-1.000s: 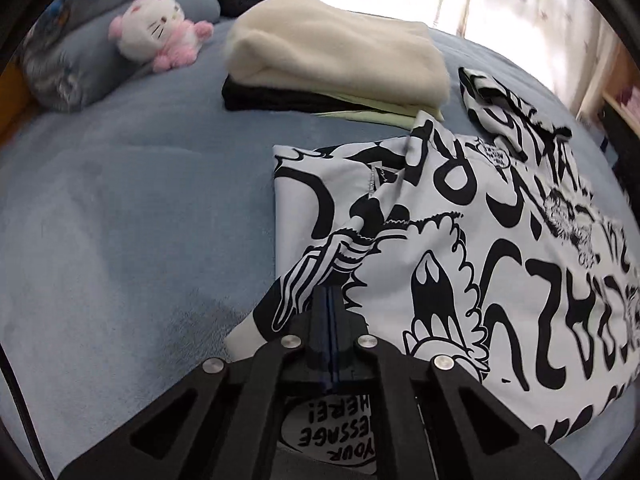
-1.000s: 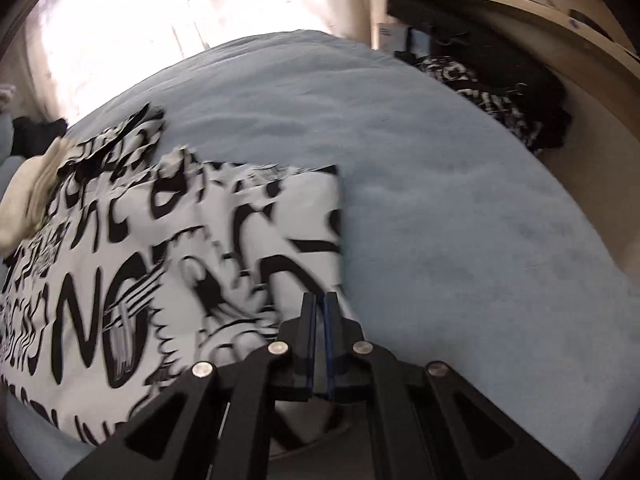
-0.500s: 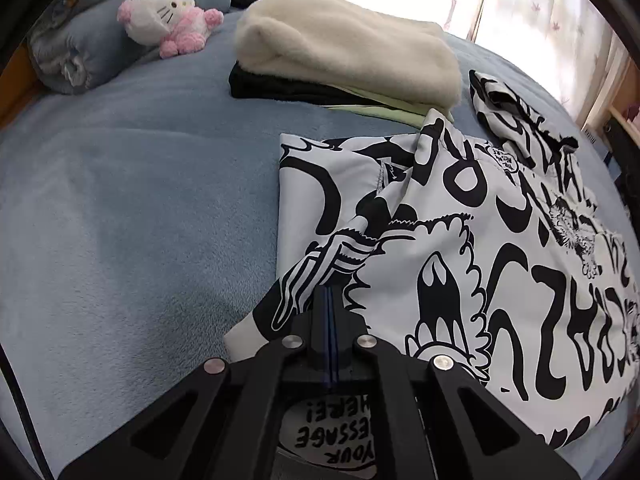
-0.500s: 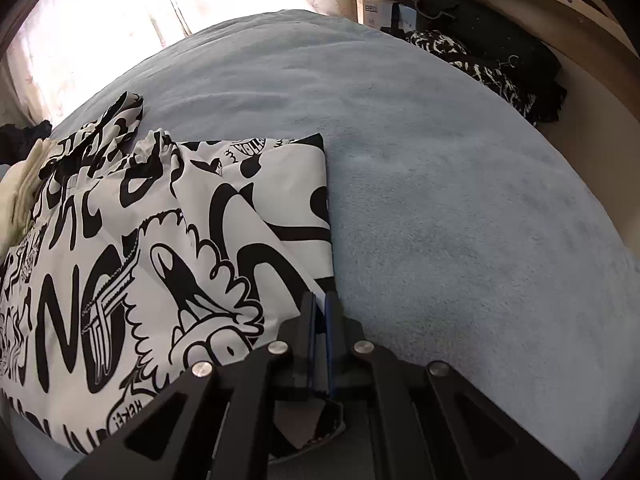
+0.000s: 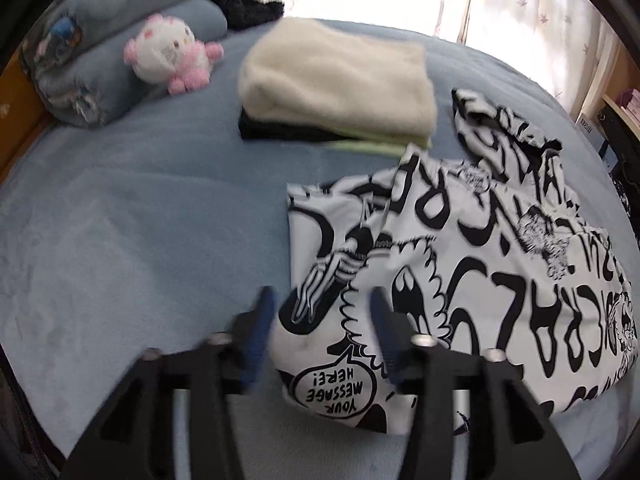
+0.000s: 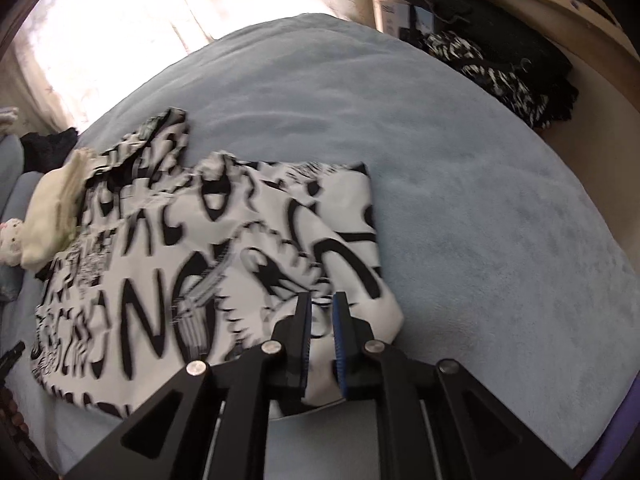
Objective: Fold large clothes
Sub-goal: 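Open both grippers and withdraw them from the folded jacket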
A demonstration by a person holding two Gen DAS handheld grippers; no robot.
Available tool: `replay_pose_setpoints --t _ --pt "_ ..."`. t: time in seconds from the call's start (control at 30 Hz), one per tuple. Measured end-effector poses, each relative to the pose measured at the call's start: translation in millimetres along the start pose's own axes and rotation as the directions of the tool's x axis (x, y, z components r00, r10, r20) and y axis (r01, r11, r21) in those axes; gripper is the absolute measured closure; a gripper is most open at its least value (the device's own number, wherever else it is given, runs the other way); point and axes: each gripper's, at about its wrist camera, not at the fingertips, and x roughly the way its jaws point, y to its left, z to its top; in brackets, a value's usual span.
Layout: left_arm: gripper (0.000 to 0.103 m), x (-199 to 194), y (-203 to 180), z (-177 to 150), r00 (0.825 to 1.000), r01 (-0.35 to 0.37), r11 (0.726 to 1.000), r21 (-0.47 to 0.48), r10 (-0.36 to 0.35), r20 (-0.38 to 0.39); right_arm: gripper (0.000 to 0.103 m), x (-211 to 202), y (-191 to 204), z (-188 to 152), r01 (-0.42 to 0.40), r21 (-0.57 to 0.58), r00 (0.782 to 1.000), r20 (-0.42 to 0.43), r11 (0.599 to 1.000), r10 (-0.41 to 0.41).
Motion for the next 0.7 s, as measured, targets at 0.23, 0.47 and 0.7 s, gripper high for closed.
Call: replay_pose_setpoints --t 0.23,0.47,0.7 --pt "0.036 -46 -12 22 0.998 0.007 0.997 0.072 -0.011 0.059 0.066 -32 40 16 -0.069 -0.065 0.997 0.026 0.996 0.070" --pt "0.036 -73 -37 58 0.995 0.007 0.986 0.169 -0.024 0.096 0.066 -59 84 45 -0.093 -0.161 0.993 0.062 0.983 0.104" --pt "0.036 -77 -70 101 0.993 0.015 0.971 0.240 -0.043 0.110 0.066 -72 127 80 -0.096 -0.268 0.989 0.085 0.959 0.122"
